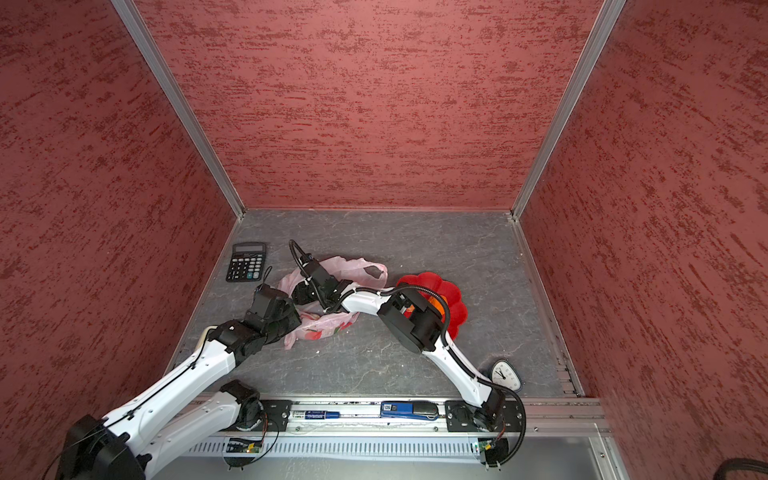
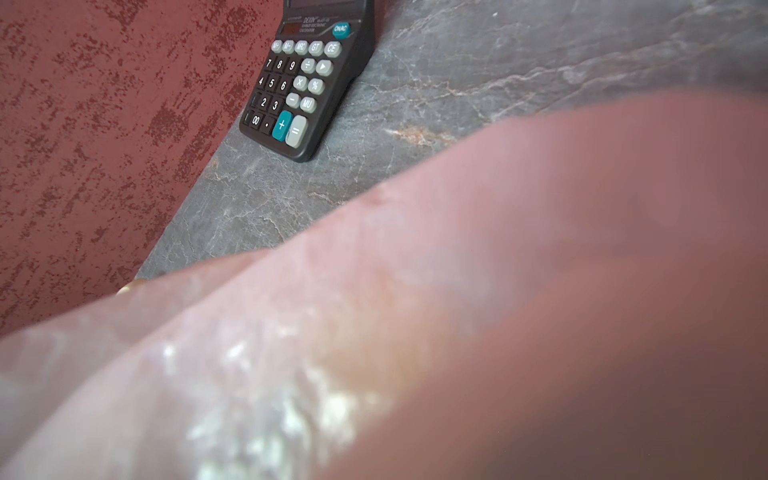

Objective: Take the fake fruits out of the plastic bag
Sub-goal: 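Close the right gripper on the yellow pepper inside the bag, then lift the yellow pepper out with the right gripper toward the red plate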

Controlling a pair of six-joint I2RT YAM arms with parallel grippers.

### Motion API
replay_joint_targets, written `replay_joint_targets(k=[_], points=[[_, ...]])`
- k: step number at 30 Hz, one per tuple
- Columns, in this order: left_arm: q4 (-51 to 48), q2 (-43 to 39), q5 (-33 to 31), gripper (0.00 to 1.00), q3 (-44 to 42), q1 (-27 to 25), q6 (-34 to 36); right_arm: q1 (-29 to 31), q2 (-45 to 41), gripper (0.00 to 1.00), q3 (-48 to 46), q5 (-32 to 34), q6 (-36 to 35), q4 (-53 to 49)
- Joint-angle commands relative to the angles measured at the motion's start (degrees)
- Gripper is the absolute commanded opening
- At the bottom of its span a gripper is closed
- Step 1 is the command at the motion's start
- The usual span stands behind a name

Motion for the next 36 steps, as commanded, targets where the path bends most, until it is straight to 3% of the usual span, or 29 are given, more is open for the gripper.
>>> replay_joint_targets(k=[1, 8, 14, 23, 36], points=[[1.05, -0.35, -0.26, 0.0, -0.29, -0.3, 0.4, -0.54, 0.1, 0.59, 0.71, 1.92, 0.68, -0.14], [1.15, -0.4, -0.98, 0.0, -0.26, 0.43, 1.21, -0.88, -3.44, 0.41, -3.45, 2.94, -0.01, 1.51], [2.78, -0.23, 0.4, 0.0, -0.51, 3.96, 4.3, -1.23, -7.23, 0.31, -7.59, 3.84, -0.98, 2.47], [4.41, 1.0, 1.54, 0.0, 0.07, 7.04, 8.27, -1.64, -13.31, 0.26, -13.6, 3.78, -1.95, 3.15], [8.47, 8.17, 2.27, 0.0, 3.69, 7.65, 7.36, -1.68, -23.36, 0.25, -19.98, 0.56, -3.27, -0.04]])
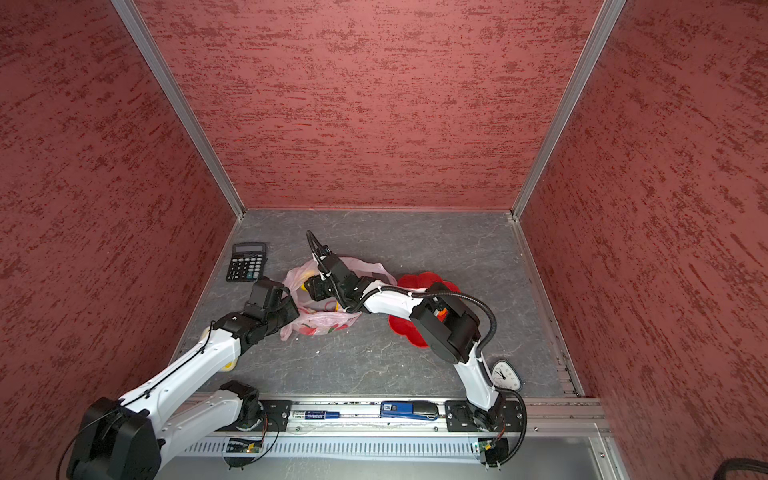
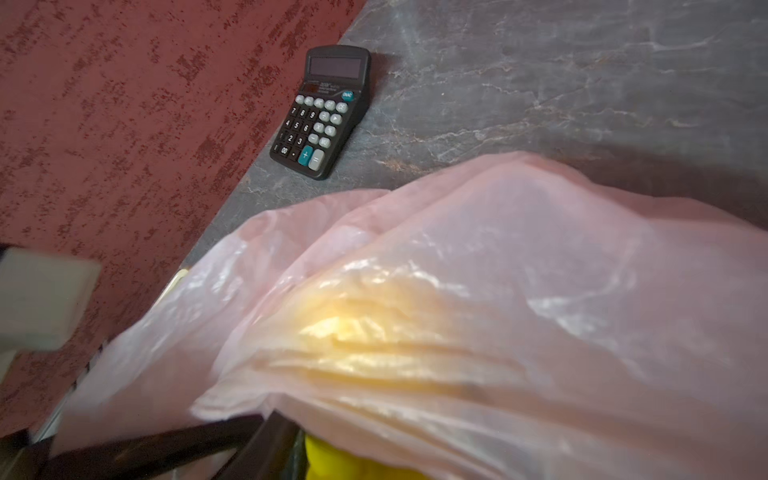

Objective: Take the fake fruits out of the plastic bag
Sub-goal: 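Lift the yellow pepper out with the right gripper toward the red plate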

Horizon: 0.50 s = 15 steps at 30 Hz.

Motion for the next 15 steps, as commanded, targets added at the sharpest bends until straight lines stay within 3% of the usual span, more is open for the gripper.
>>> replay_joint_targets(k=[1, 15], points=[[2.69, 1.66, 0.42, 0.0, 2.68, 0.6, -0.29, -0.23, -3.39, 0.25, -1.12, -1.5, -0.96, -1.39], [8.56, 8.14, 4.84, 0.0, 6.43, 1.07, 0.18, -0.3, -17.82, 0.23, -11.24, 1.27, -1.38, -10.76]])
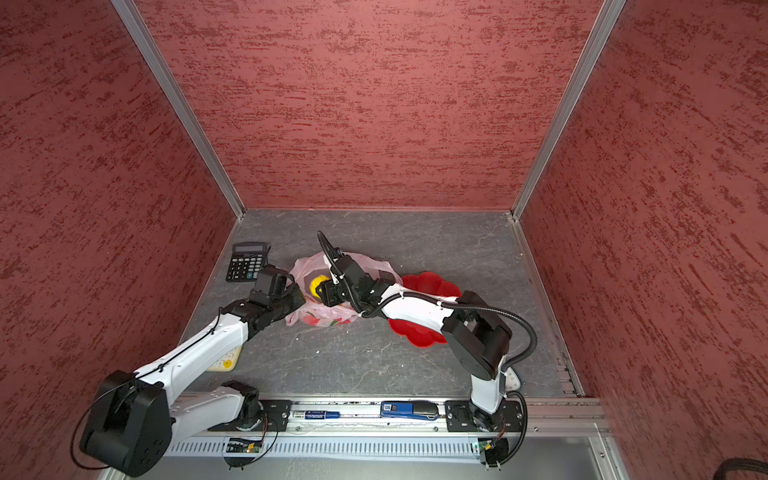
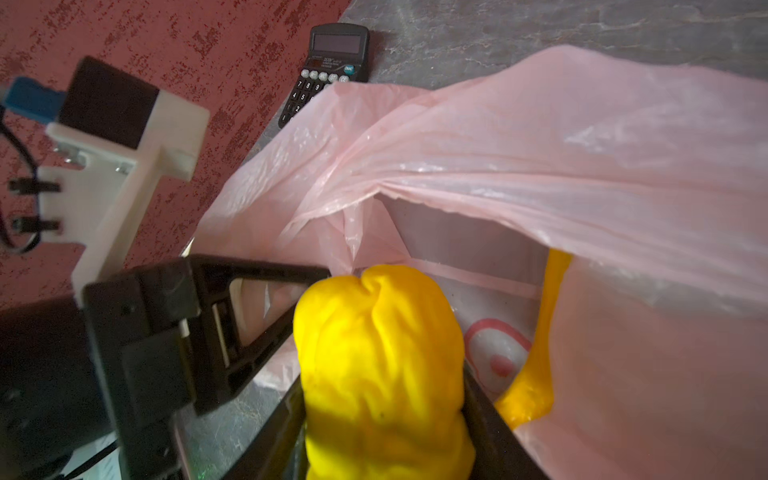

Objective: Take the fake fruits out of the plastic bag
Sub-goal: 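Lift the yellow pepper out with the right gripper toward the red plate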

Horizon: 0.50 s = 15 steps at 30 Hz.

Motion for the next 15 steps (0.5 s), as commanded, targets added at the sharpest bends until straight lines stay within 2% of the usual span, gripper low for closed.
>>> replay_joint_targets(k=[1, 8, 15], points=[[2.46, 0.68, 1.42, 0.0, 1.73, 0.42, 0.61, -0.38, -5.21, 0.23, -2.02, 2.55, -0.62, -4.35], [3.08, 0.49, 2.88, 0.0, 1.56, 1.04, 0.76, -4.67, -16.89, 0.23, -11.24, 5.59, 2.59, -8.6], [4.1, 0.1, 3.78, 0.0, 0.63, 1.13, 0.54, -11.96, -28.51, 0.24, -16.37, 9.85, 1.65, -17.43]])
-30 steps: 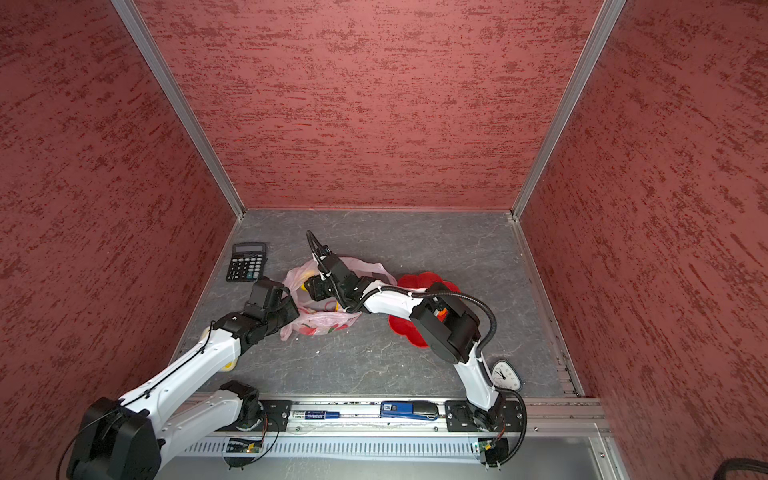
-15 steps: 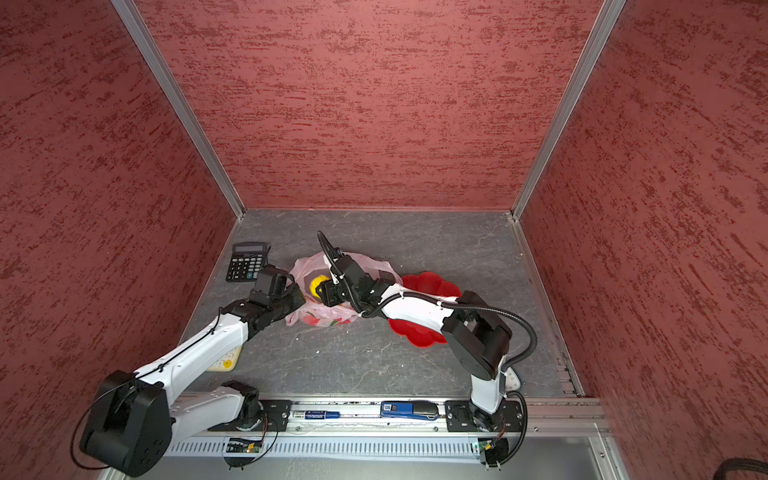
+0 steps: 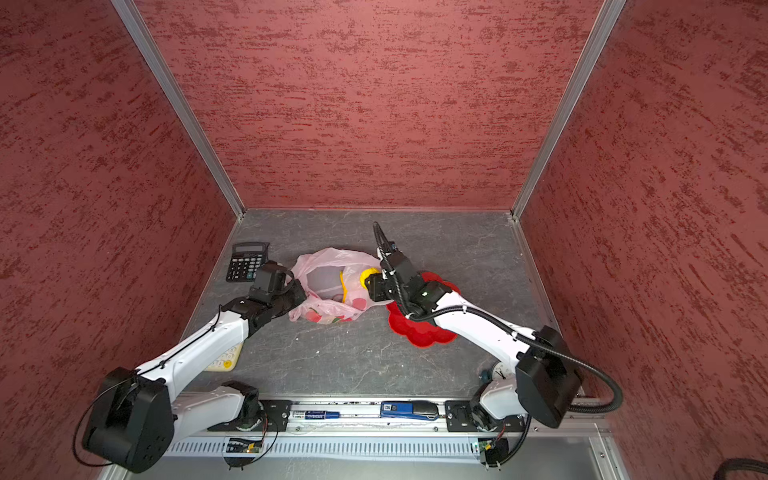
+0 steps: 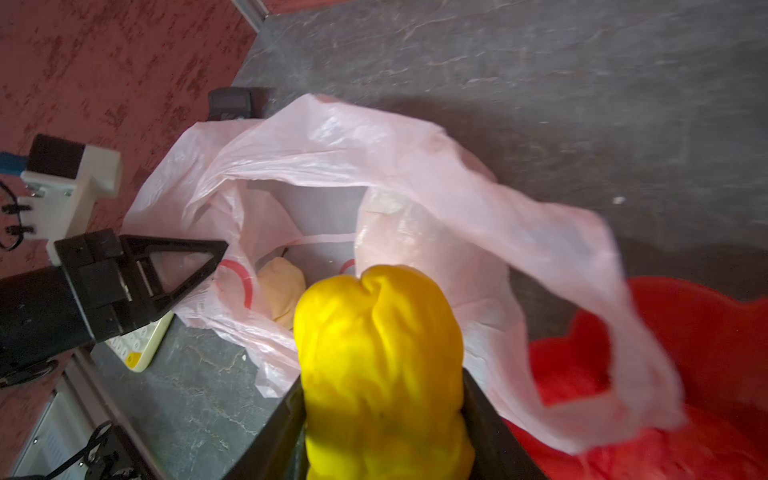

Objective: Take the fake fruits out of the plastic bag
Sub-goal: 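Lift the yellow pepper out with the right gripper toward the red plate, then lower the yellow pepper onto the red plate and open the right gripper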

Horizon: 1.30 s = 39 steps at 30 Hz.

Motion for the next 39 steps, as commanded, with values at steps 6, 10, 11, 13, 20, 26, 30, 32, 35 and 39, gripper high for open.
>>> replay_joint_targets(k=[6, 10, 11, 13, 20, 26, 30, 32, 35, 39], points=[[2.18, -1.15, 1.15, 0.0, -0.89, 0.41, -0.12, -8.25, -8.25, 0.24, -3.28, 5.67, -2.16, -11.77], [2.1, -1.15, 1.15, 0.0, -0.85, 0.32, -0.09, -11.97, -10.42, 0.24, -5.35, 6.03, -2.47, -12.64], [2.12, -1.15, 1.08, 0.0, -0.78, 0.29, -0.09, -12.88, -10.7, 0.24, -5.85, 5.99, -2.56, -12.68], [2.11, -1.2, 1.17, 0.0, -0.85, 0.23, -0.1, -14.36, -10.65, 0.24, -6.74, 5.63, -2.76, -12.6], [2.21, -1.06, 1.08, 0.0, -1.11, -0.12, -0.18, -18.78, -8.85, 0.24, -9.83, 5.33, -3.58, -8.12], [2.15, -0.84, 0.99, 0.0, -1.08, -0.46, -0.27, -21.91, -3.41, 0.24, -8.31, 4.13, -6.98, -4.03], [1.7, -1.41, 0.64, 0.0, -1.18, -0.74, -0.27, -22.68, -0.17, 0.23, -7.5, 3.43, -8.25, -2.41], [1.27, -1.72, 0.45, 0.0, -0.99, -0.83, -0.2, -22.81, 0.7, 0.23, -7.46, 3.31, -8.5, -1.98], [0.68, -1.85, 0.5, 0.0, -0.67, -0.83, 0.25, -22.86, 1.37, 0.23, -7.88, 2.95, -8.71, -1.23], [0.2, -2.03, 0.96, 0.0, -0.25, -0.83, 0.83, -22.93, 2.54, 0.26, -8.44, 2.94, -8.89, -1.01]])
